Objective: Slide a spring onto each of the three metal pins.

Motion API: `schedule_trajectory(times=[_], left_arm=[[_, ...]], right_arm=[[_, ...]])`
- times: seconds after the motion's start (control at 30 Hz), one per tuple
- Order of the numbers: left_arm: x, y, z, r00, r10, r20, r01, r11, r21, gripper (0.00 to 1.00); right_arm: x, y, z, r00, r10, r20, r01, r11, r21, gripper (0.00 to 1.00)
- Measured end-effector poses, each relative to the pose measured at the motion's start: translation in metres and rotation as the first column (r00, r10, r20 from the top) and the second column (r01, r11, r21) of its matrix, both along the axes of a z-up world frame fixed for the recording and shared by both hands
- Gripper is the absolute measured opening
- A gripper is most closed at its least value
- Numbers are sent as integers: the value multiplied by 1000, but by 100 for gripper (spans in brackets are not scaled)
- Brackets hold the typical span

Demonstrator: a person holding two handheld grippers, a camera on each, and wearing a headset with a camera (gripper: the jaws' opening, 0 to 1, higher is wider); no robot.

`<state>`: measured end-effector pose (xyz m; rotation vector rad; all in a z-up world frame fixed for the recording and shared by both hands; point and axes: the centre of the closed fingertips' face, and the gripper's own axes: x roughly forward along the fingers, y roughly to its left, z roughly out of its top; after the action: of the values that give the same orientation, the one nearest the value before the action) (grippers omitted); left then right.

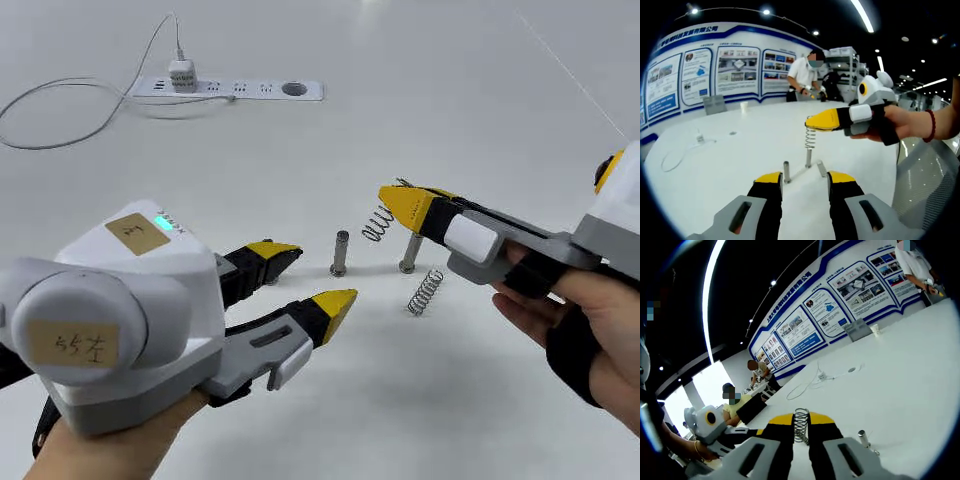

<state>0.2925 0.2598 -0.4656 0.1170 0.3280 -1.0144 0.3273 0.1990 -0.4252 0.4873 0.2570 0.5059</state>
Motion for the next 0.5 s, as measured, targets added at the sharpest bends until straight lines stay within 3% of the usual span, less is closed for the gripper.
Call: schedule_trajectory(times=[0.3,0.43,0.5], left_arm=[[2,10,-5,999,43,8,-44,998,41,54],[1,13,-9,998,56,-23,-55,998,43,60],[-1,13,-10,998,56,-27,-55,998,43,65]], right_arm=[[10,5,-3,999,20,30,-17,997,-81,11],[16,9,-8,999,36,26,-32,992,-120,11],[19,10,-11,999,43,32,-37,985,-169,11]])
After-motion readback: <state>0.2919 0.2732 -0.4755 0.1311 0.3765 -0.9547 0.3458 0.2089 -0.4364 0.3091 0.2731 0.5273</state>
